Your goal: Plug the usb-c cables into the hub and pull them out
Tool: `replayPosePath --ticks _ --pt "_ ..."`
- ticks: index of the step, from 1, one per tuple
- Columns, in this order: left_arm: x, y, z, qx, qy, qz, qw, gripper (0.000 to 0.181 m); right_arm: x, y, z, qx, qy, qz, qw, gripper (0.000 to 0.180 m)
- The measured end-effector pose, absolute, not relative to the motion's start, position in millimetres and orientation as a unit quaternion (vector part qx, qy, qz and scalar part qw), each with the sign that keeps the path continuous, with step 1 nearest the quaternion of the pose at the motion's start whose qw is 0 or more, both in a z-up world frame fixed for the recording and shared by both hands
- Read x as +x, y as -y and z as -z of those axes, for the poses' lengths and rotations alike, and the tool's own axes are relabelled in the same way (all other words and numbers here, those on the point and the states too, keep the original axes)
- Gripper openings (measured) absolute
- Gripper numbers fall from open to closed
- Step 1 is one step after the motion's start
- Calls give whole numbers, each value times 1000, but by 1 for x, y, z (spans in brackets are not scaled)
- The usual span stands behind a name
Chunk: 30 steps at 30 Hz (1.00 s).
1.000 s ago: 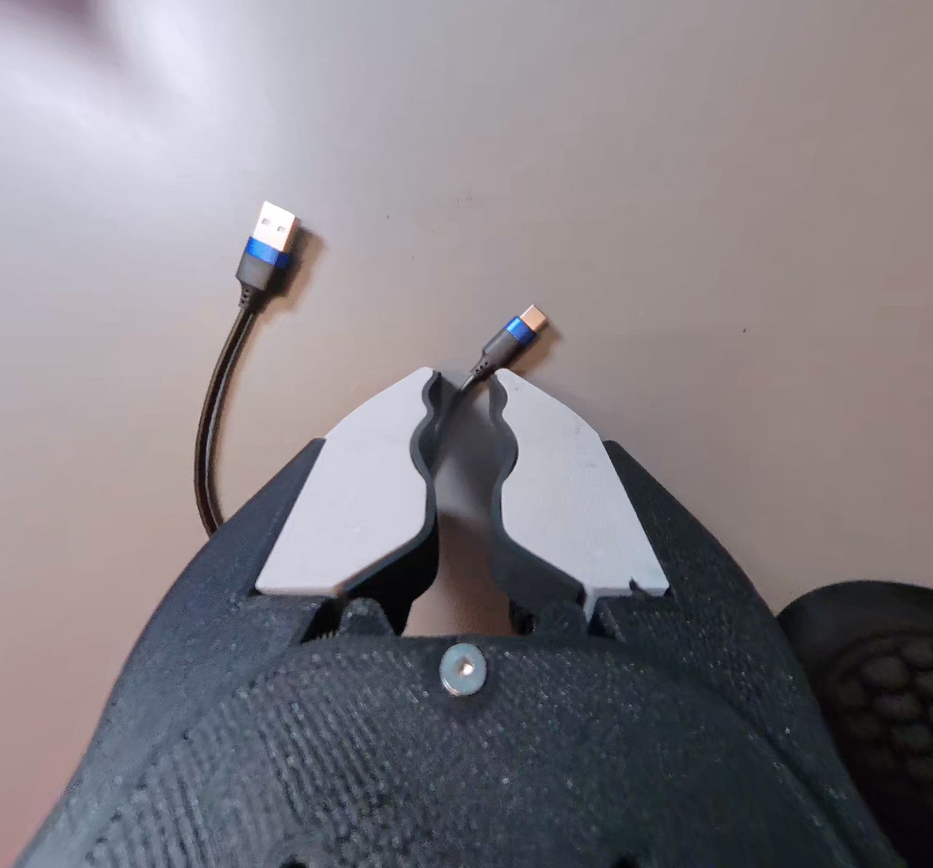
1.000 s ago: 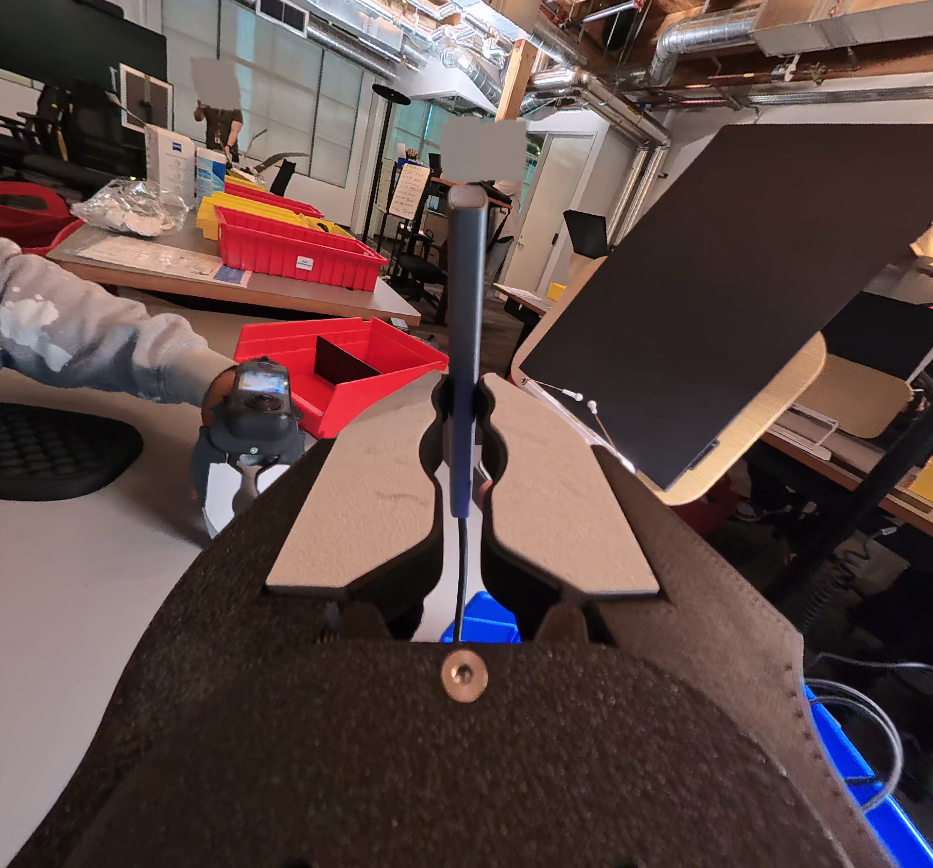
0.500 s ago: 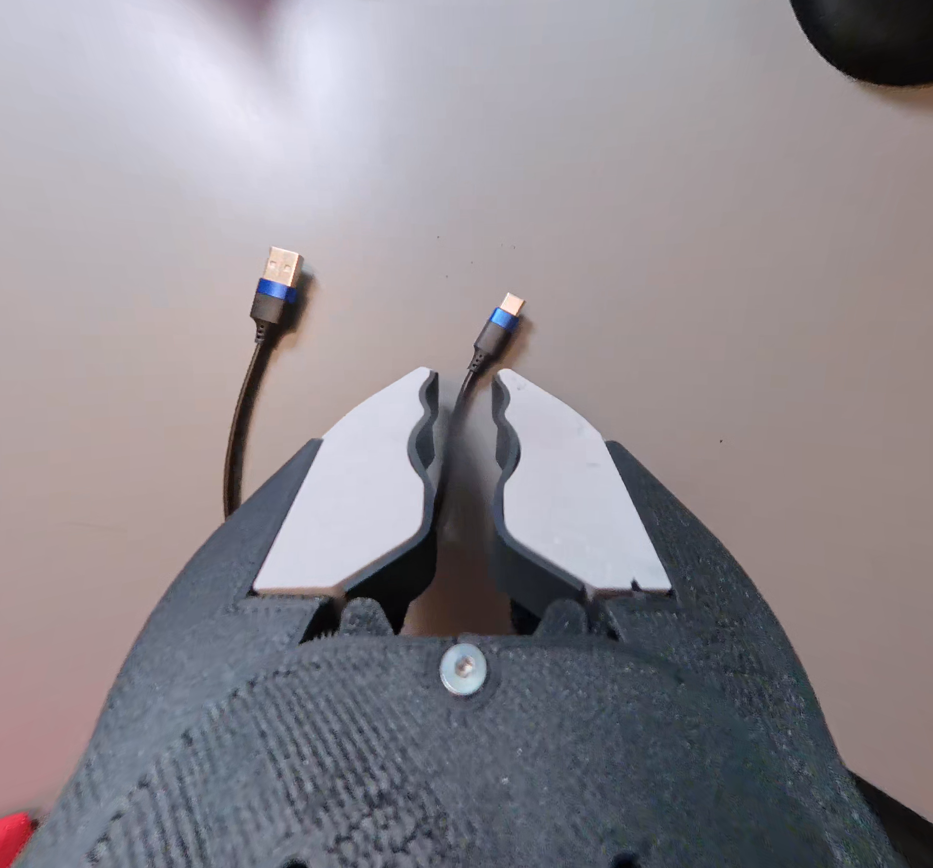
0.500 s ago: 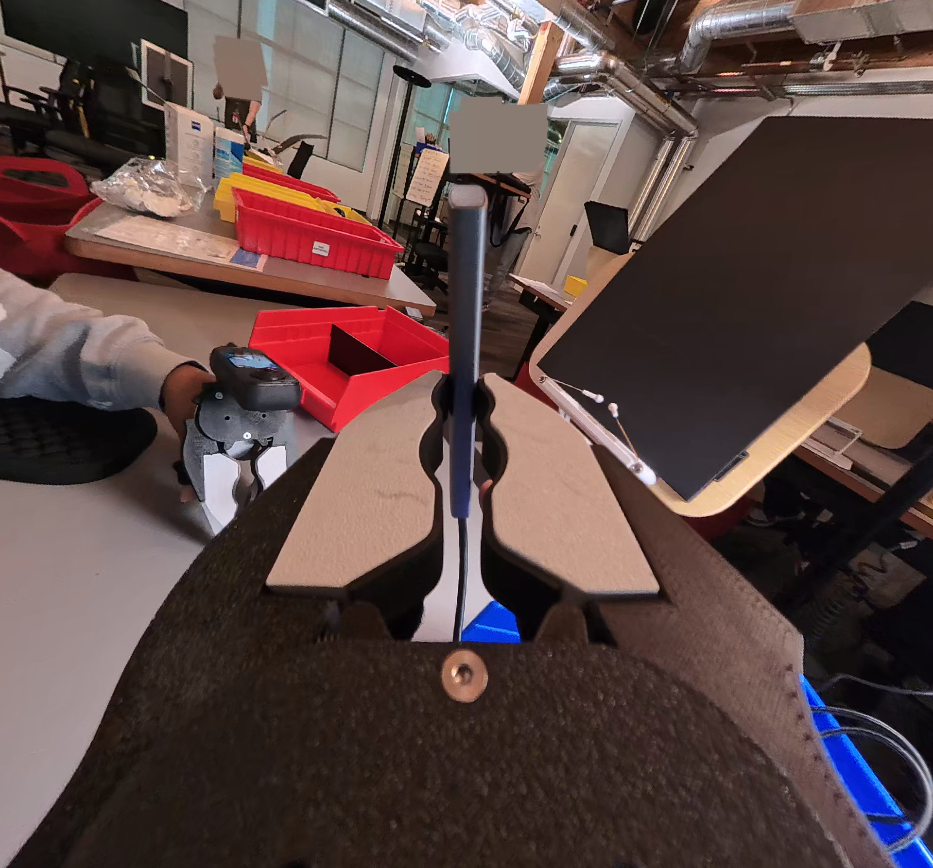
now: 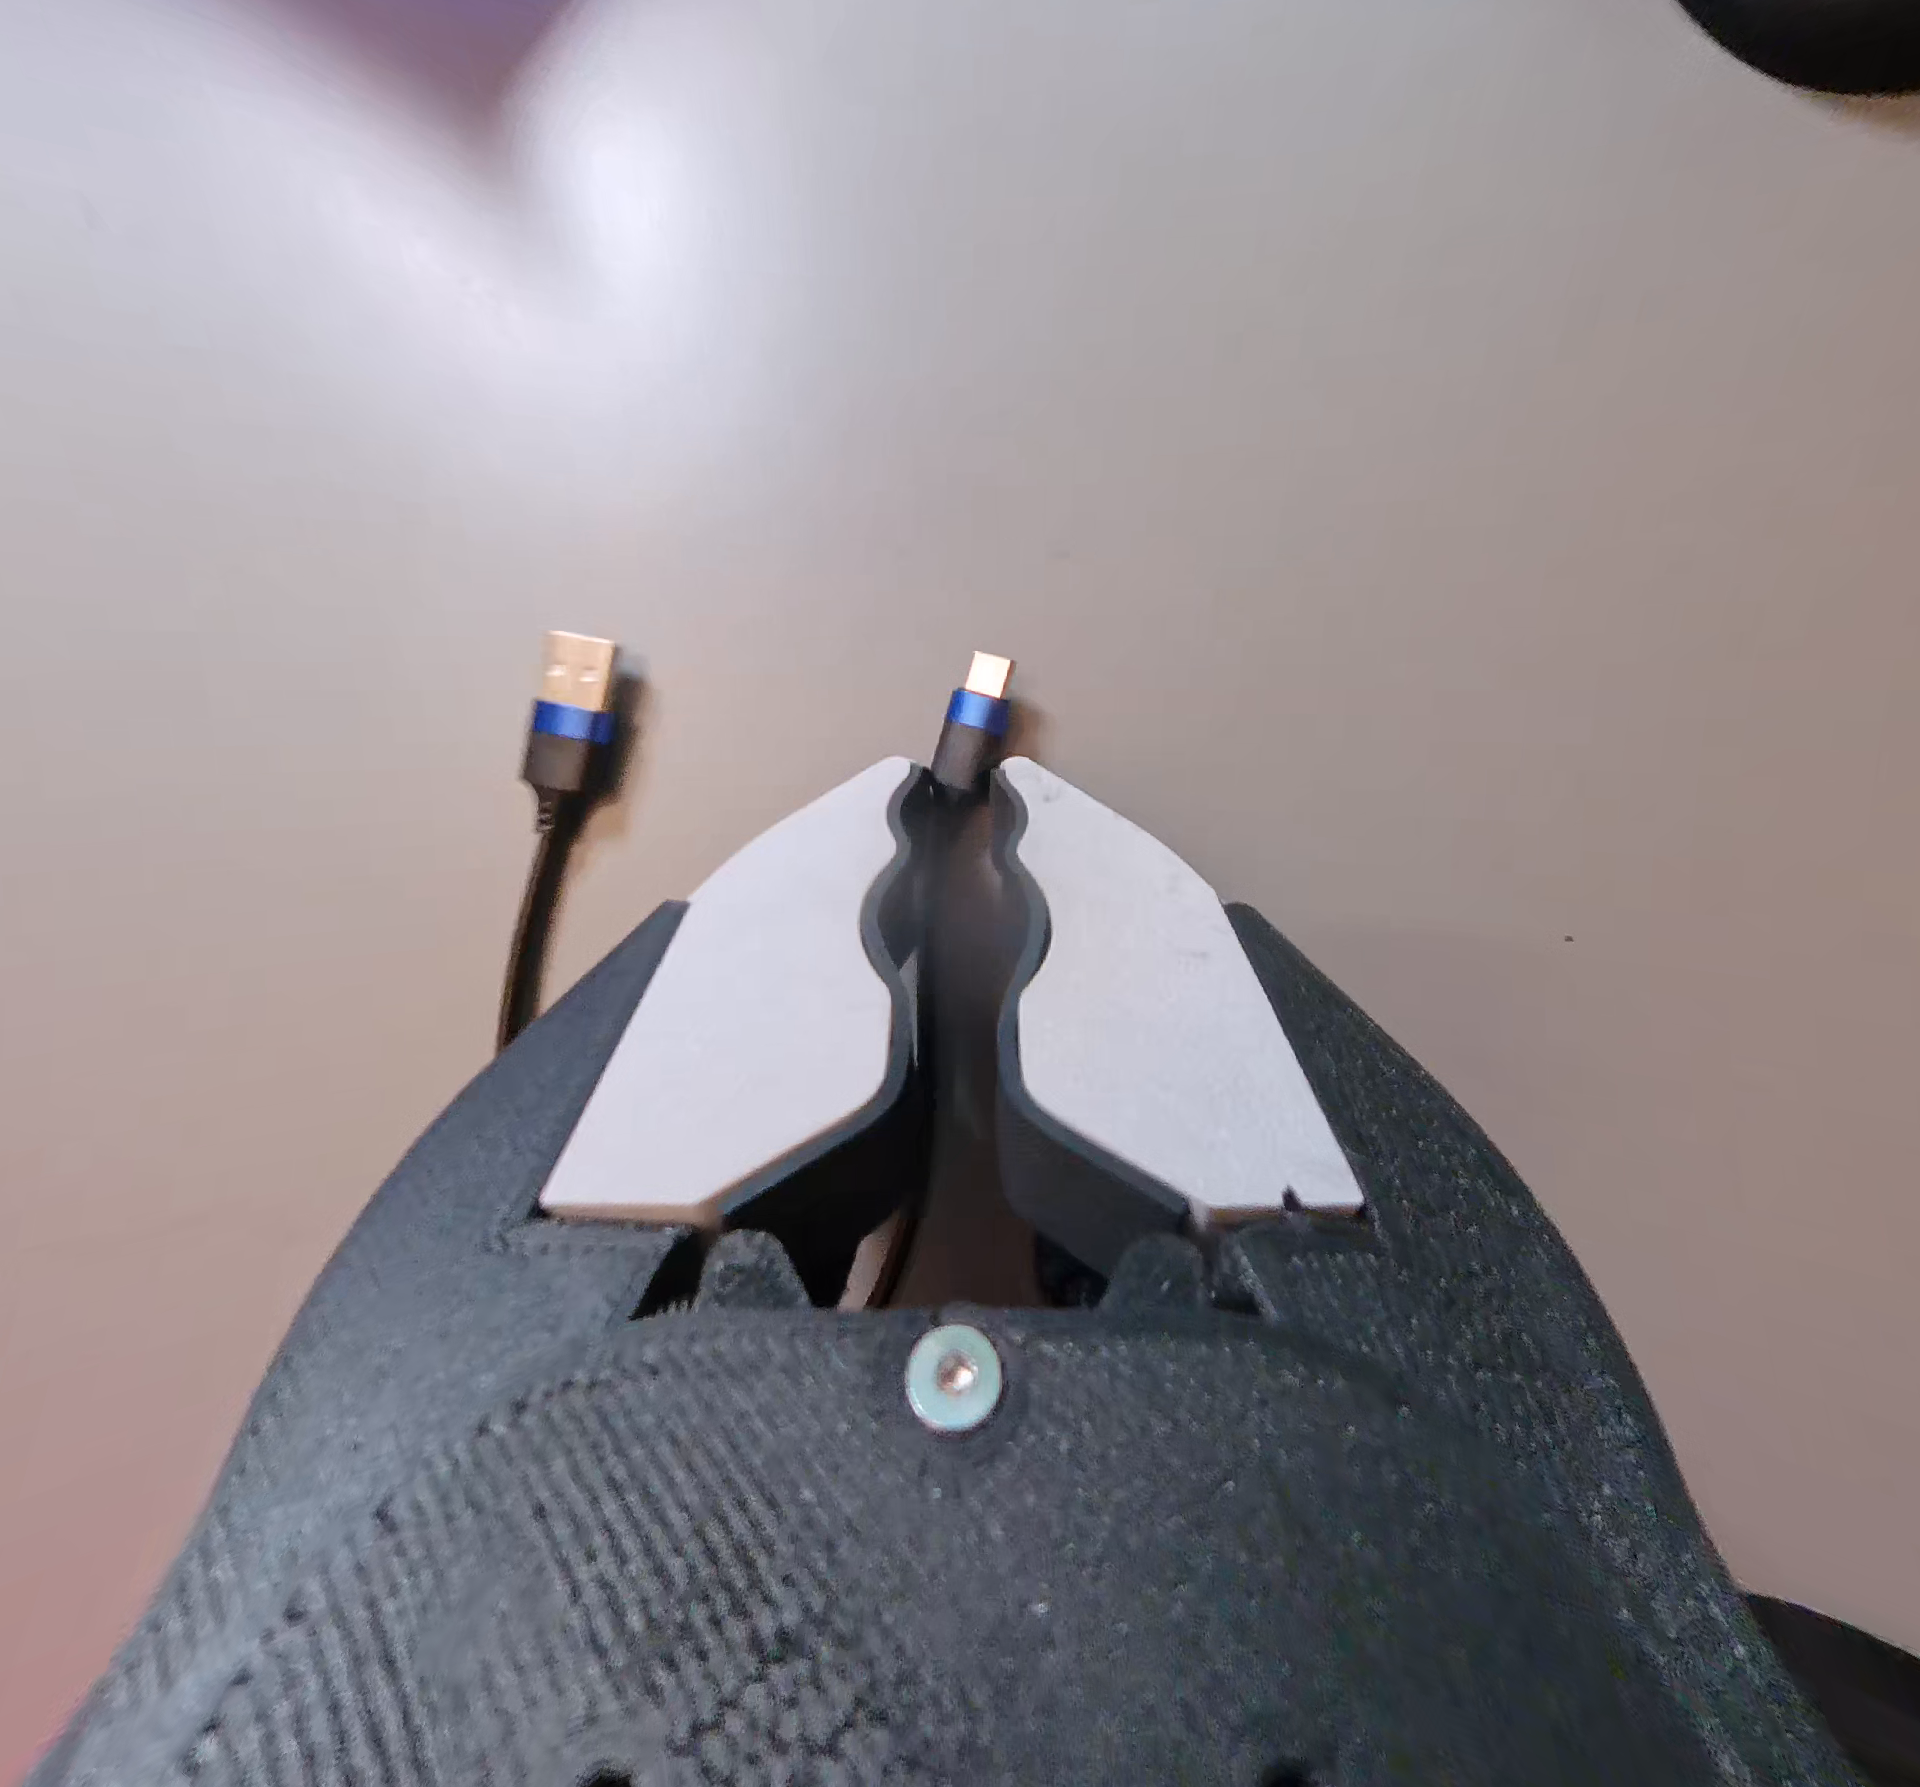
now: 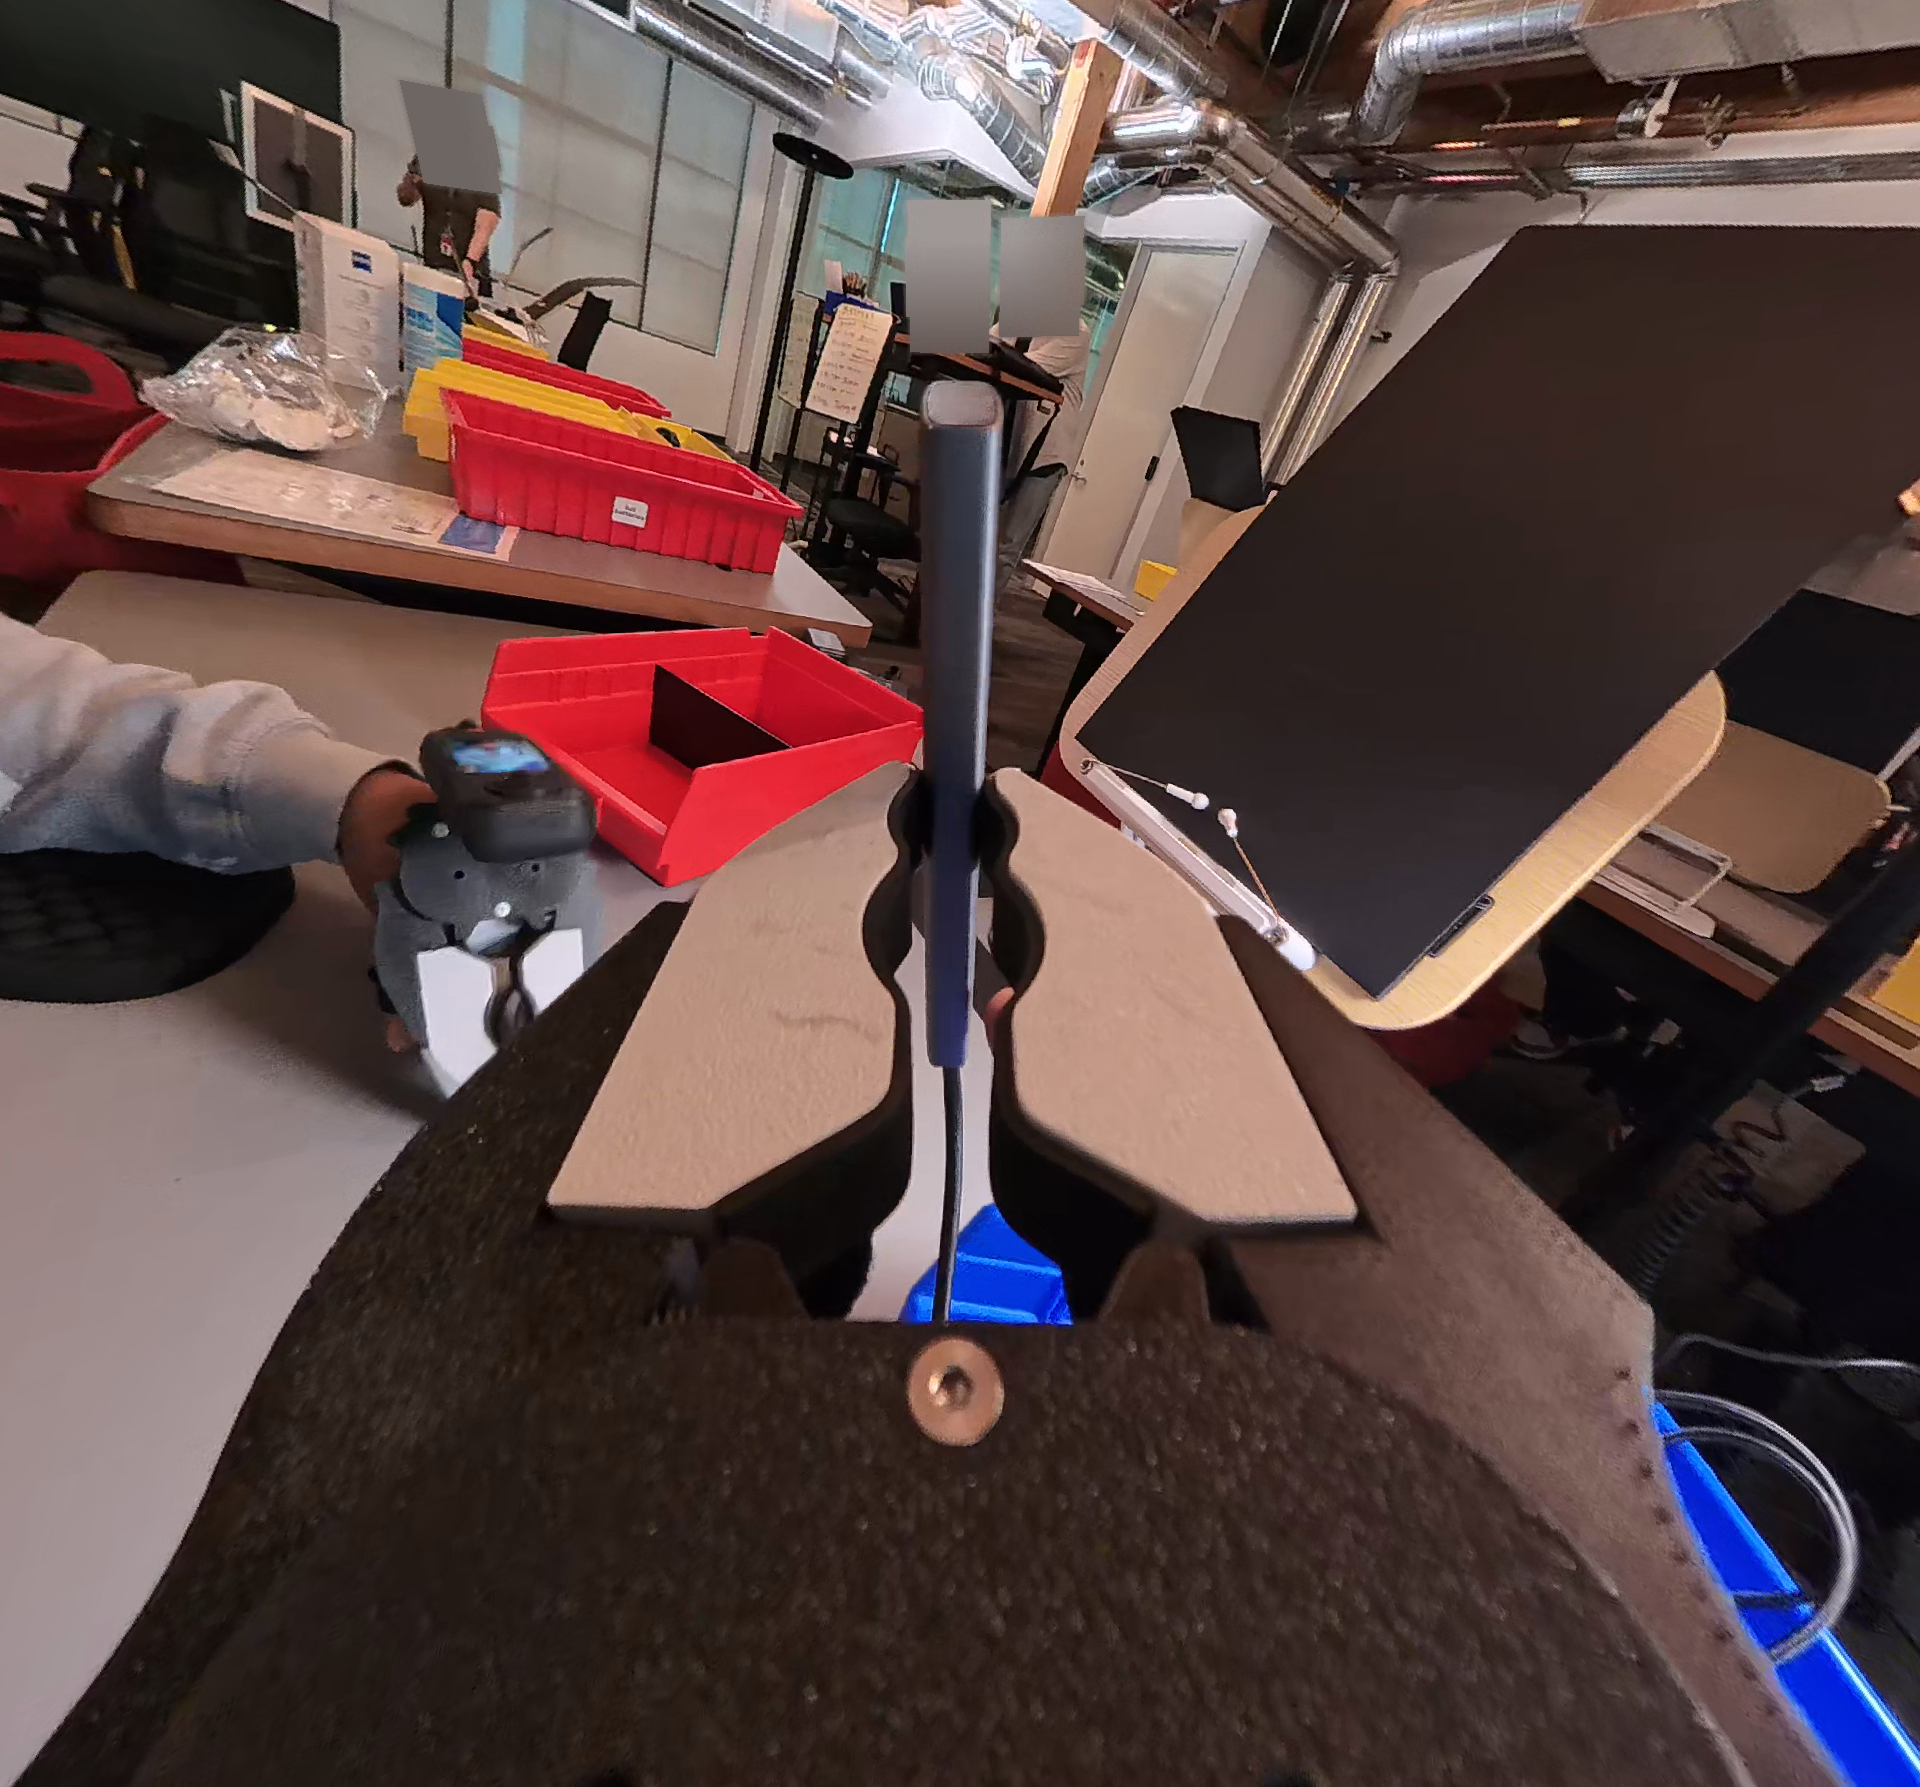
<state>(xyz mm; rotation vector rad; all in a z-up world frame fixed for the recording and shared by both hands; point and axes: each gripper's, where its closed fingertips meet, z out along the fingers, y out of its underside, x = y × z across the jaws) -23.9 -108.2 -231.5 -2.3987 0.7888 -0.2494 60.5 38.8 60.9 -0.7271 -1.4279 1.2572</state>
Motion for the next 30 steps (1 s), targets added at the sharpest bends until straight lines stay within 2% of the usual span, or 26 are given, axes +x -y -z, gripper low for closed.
replayPosePath --ticks 1,3,7,12,22,30 --pt "-29 107 225 -904 -281 100 307 11 61 -40 -60 -305 598 -523 525 10" --pt "-40 101 194 -900 -237 128 343 11 60 -41 -56 -309 606 -515 522 10" --pt "-45 97 100 -857 -199 210 427 11 58 -28 -44 -301 638 -520 482 10" --pt "-6 102 25 -786 -229 352 454 11 52 5 -12 -280 711 -516 387 10" --pt "18 100 32 -719 -202 525 409 10 41 54 33 -249 782 -521 236 9" --pt "36 107 63 -739 -215 549 326 11 42 88 70 -220 823 -508 125 9"
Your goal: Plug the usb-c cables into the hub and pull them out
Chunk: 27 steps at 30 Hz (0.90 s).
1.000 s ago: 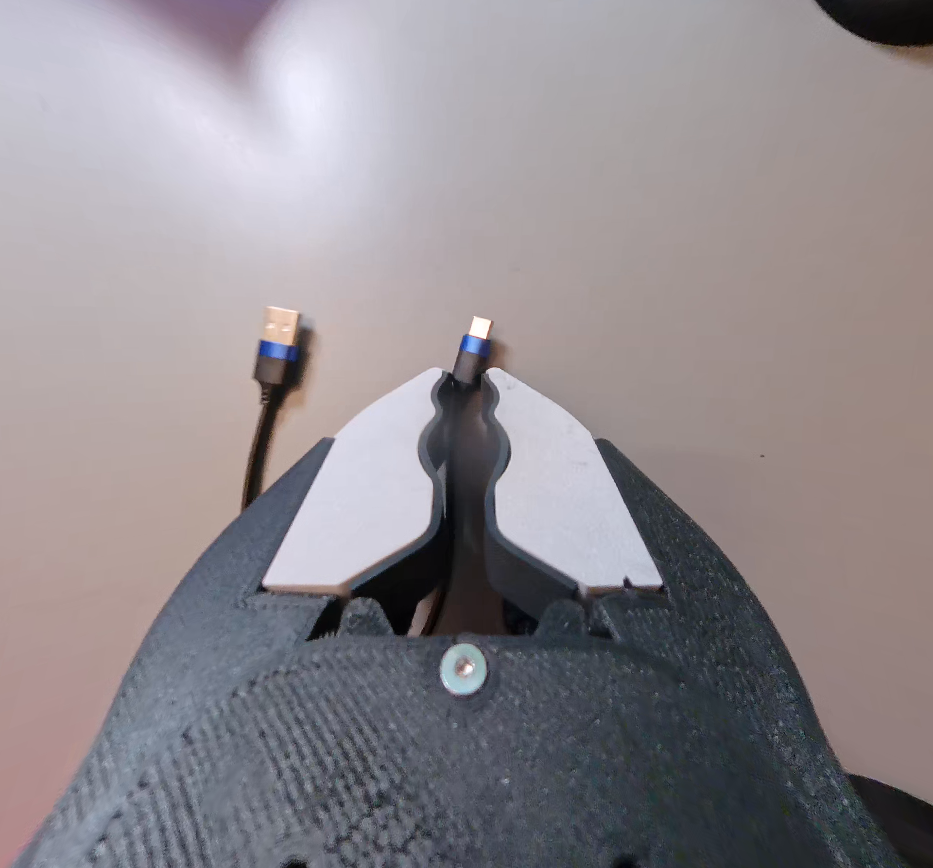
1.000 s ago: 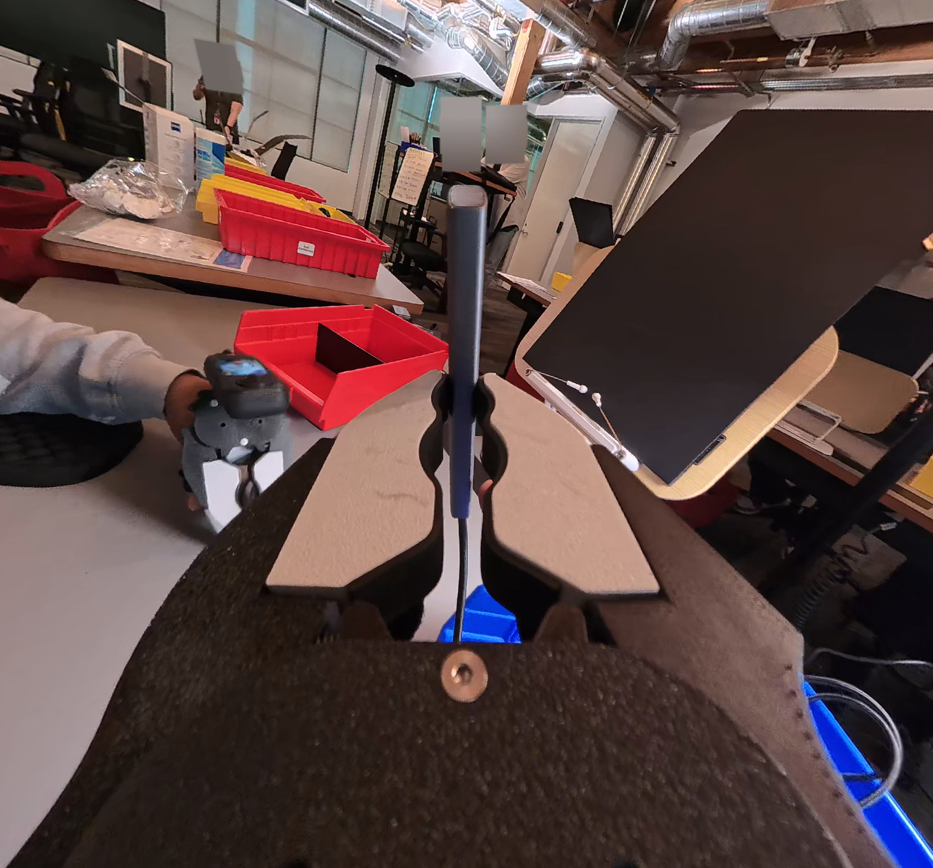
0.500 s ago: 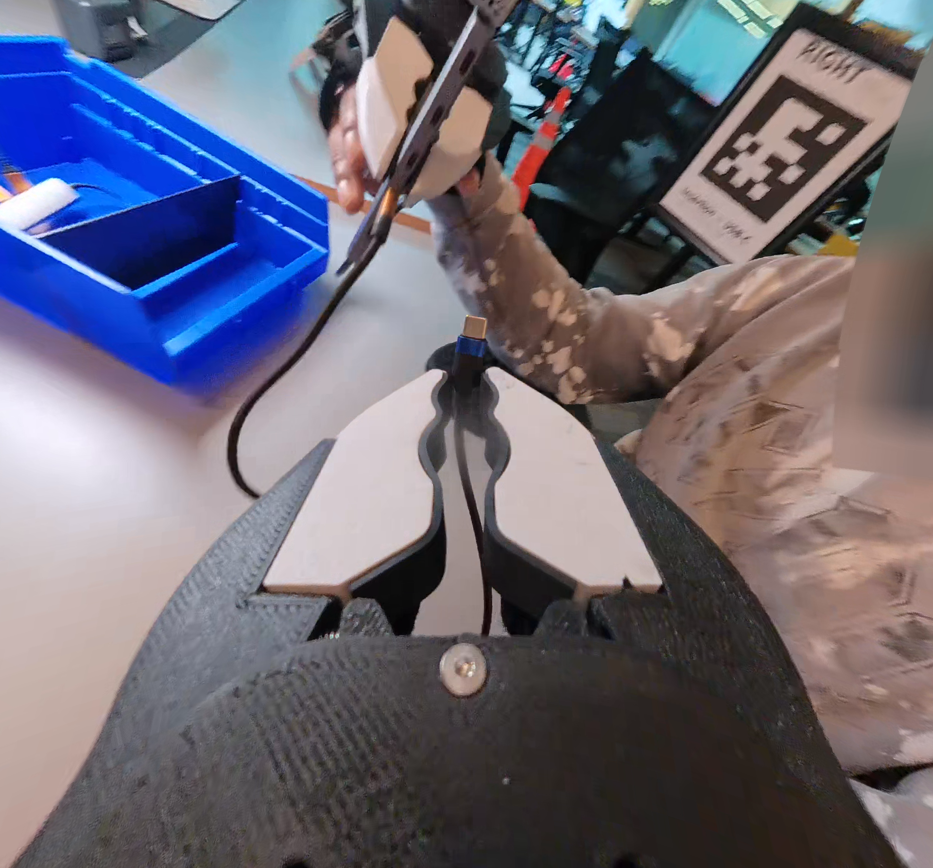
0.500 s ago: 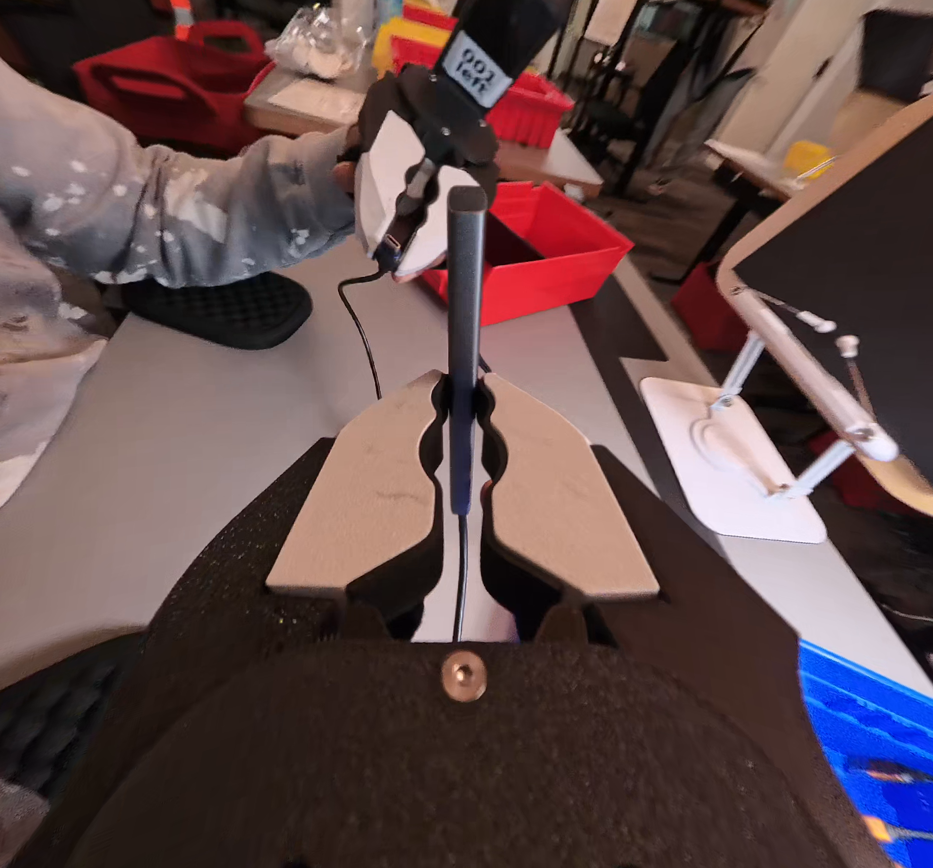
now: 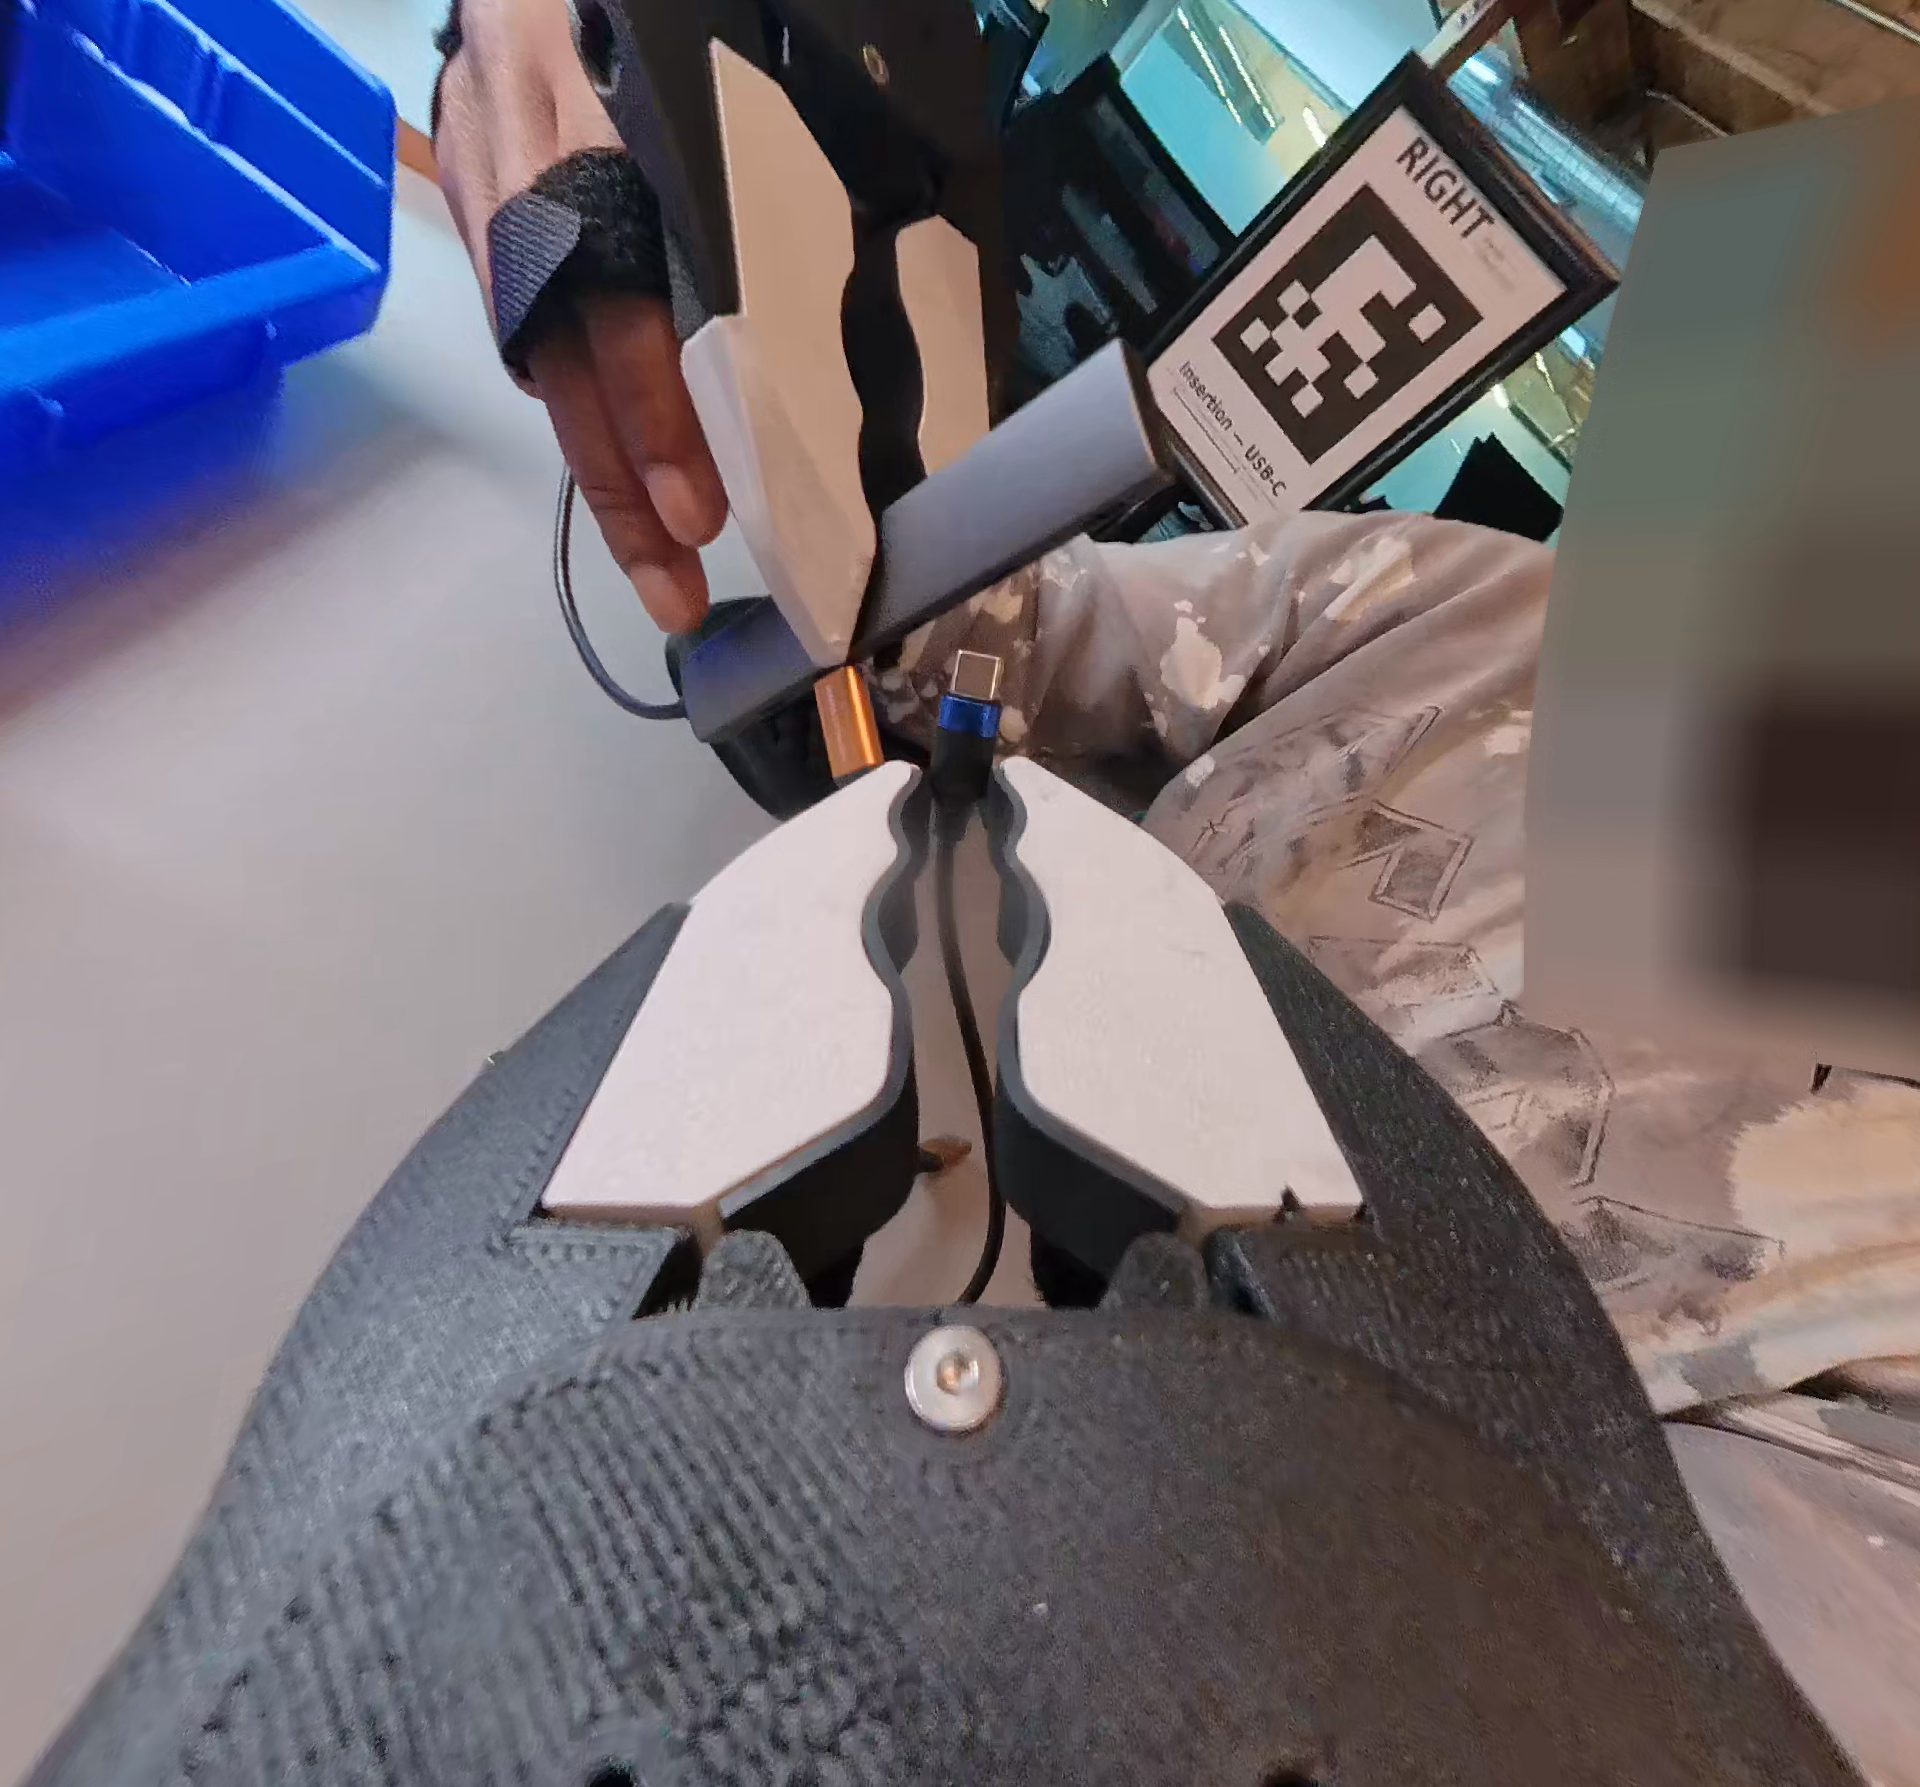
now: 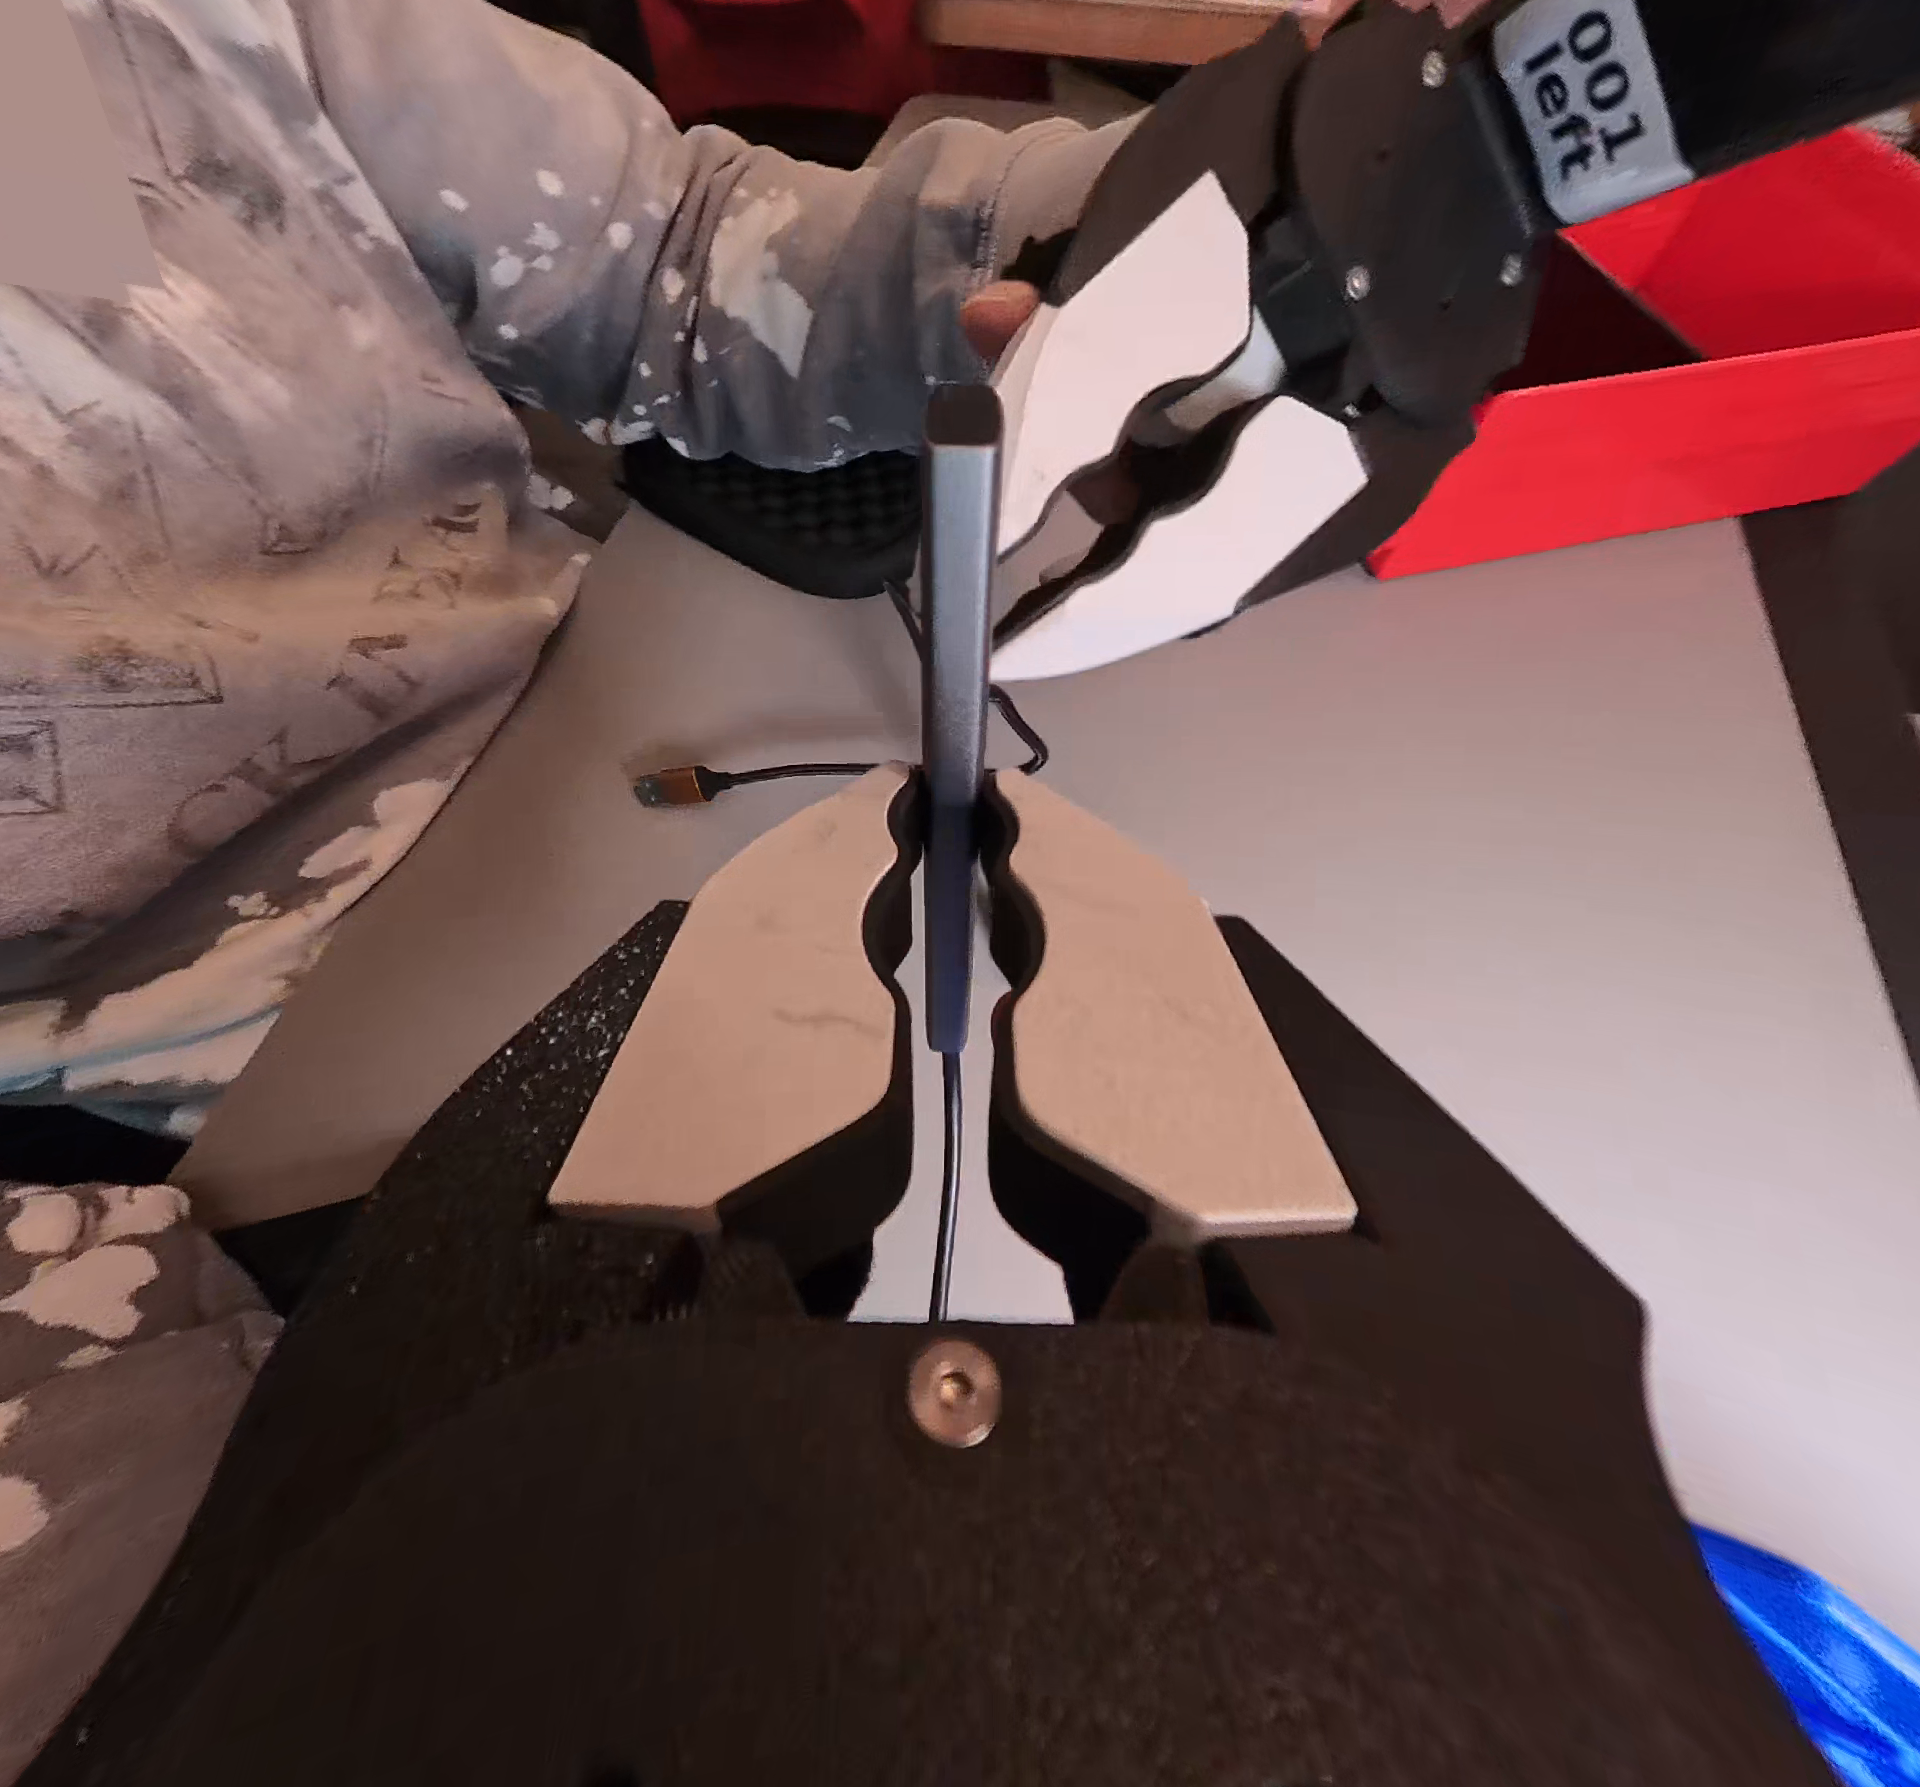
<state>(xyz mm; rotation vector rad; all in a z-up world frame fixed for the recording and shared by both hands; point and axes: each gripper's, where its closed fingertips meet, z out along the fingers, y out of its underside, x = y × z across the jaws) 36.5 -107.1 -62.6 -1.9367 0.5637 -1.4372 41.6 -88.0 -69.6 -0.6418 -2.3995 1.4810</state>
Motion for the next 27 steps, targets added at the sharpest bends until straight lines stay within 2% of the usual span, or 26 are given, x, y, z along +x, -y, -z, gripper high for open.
replayPosePath --ticks 12,27 --pt "42 108 98 -763 -209 555 257 11 40 95 100 -226 855 -461 80 9" --pt "39 110 114 -756 -191 587 220 11 38 93 114 -235 909 -318 131 10"
